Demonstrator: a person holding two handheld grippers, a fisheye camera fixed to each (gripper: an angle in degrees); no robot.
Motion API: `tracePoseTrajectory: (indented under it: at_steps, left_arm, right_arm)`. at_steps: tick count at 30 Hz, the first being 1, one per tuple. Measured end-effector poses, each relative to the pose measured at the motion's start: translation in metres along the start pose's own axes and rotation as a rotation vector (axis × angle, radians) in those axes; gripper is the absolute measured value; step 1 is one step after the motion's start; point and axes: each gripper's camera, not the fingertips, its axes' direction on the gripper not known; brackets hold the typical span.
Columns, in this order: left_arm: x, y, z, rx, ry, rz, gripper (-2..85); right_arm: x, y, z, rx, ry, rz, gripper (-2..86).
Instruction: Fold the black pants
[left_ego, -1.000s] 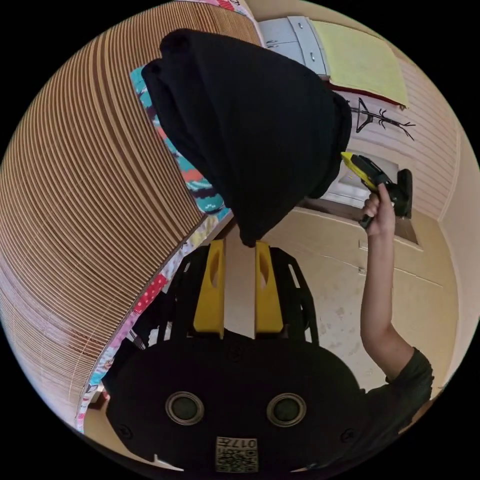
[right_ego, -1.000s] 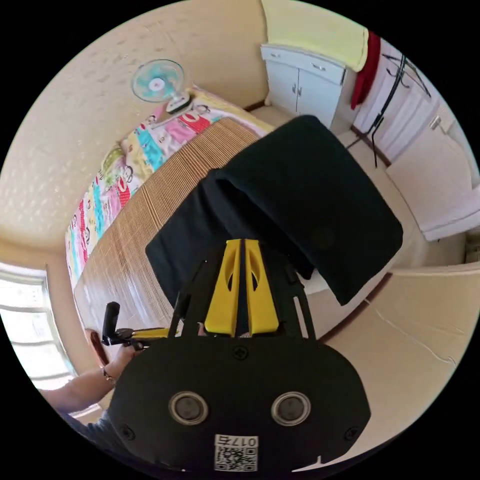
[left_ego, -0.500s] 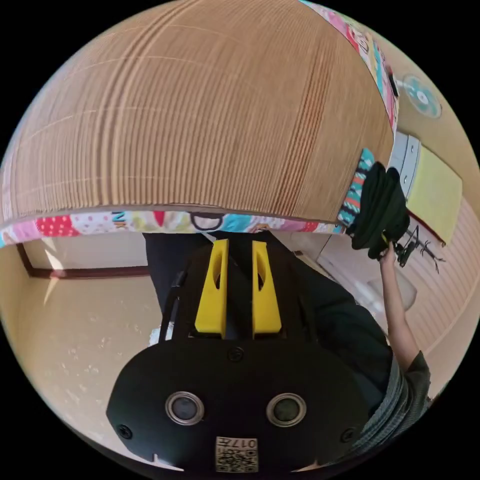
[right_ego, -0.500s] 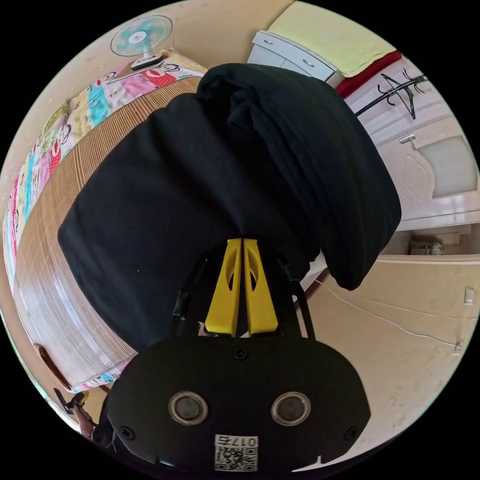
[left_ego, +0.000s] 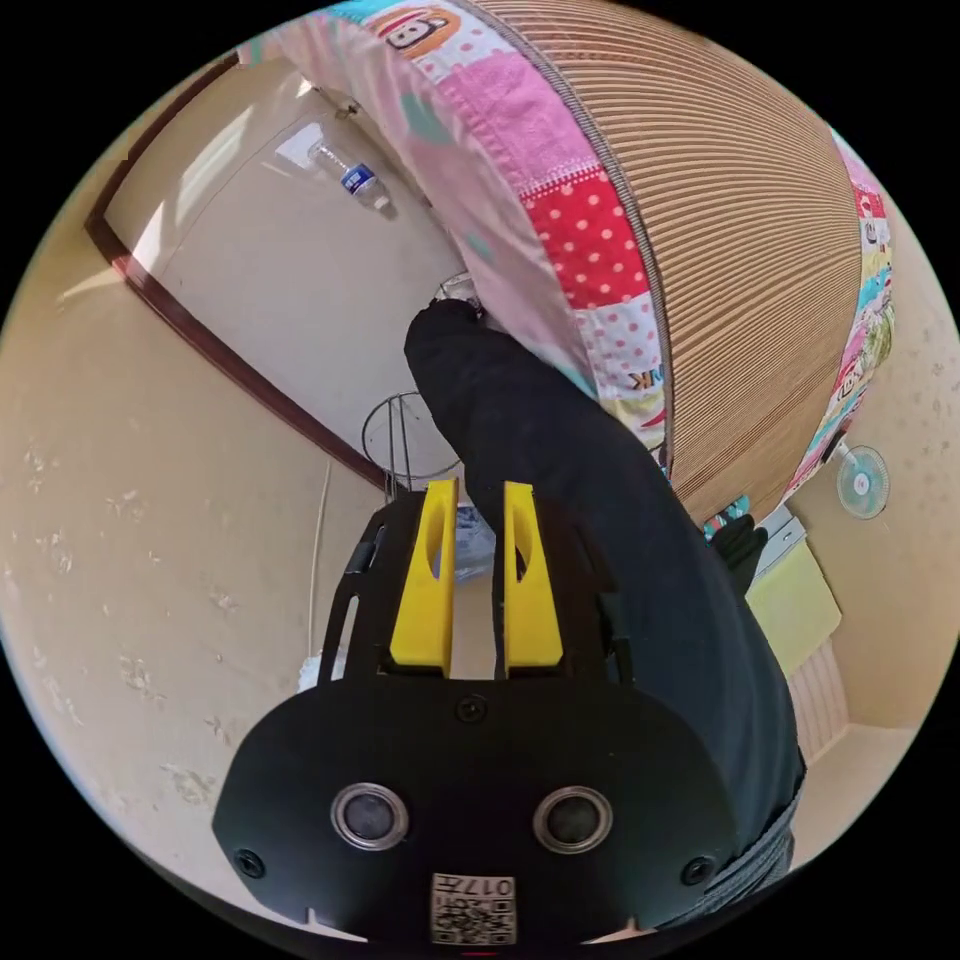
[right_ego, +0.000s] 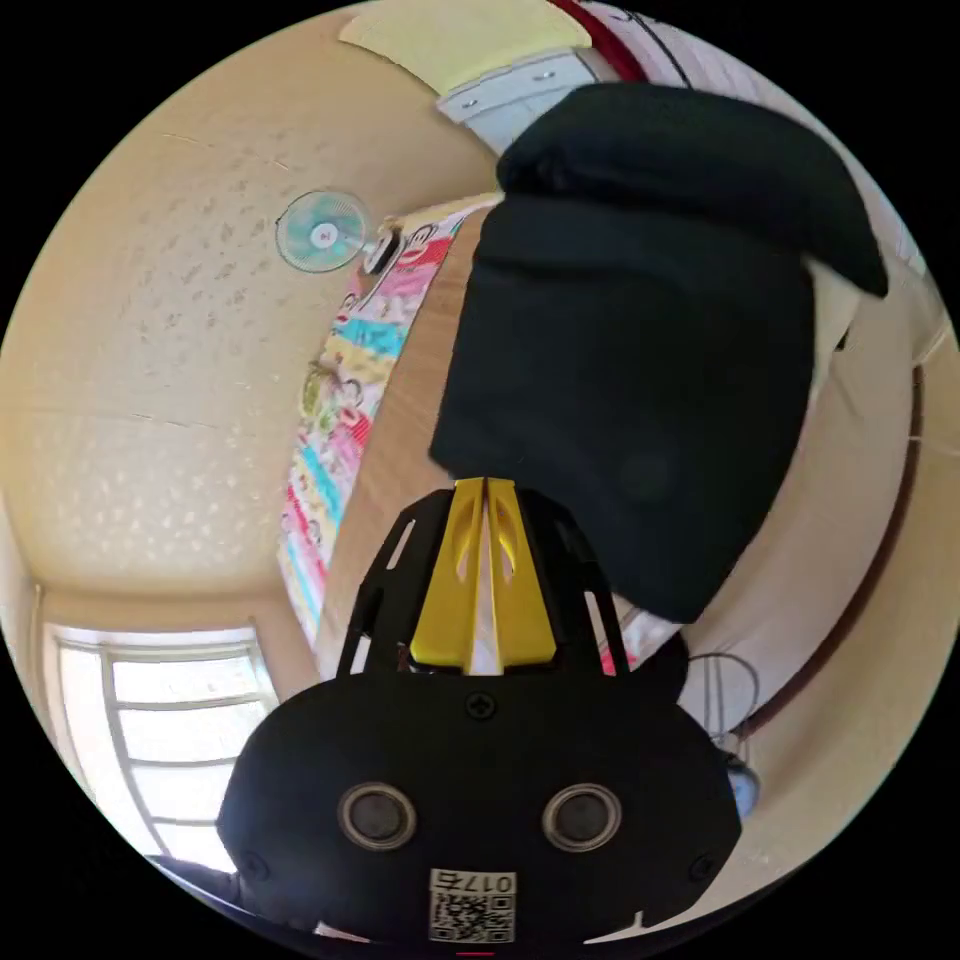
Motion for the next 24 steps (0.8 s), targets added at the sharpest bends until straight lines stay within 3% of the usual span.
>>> tracePoseTrajectory:
  at_steps: [2, 5, 11, 17, 24]
  left_arm:
    - [0.007, 0.004, 0.001, 0.008, 0.020, 0.004, 7.7]
    - [0.031, -0.002, -0.024, 0.078, 0.059, 0.049, 7.5]
    - [0.096, -0.037, -0.116, 0.262, -0.128, 0.201, 8.2]
    - [0.155, -0.064, -0.203, 0.406, -0.335, 0.325, 11.2]
    - [0.181, -0.095, -0.235, 0.489, -0.484, 0.353, 14.1]
  right_arm:
    - [0.011, 0.039, 0.048, -0.170, -0.292, 0.044, 0.4]
    - [0.005, 0.087, 0.104, -0.360, -0.545, 0.091, 0.5]
    - [-0.037, 0.132, 0.155, -0.686, -0.551, -0.016, 0.4]
    - [-0.043, 0.131, 0.112, -0.640, -0.491, -0.066, 0.3]
    - [0.002, 0.146, 0.055, -0.478, -0.619, 0.065, 0.4]
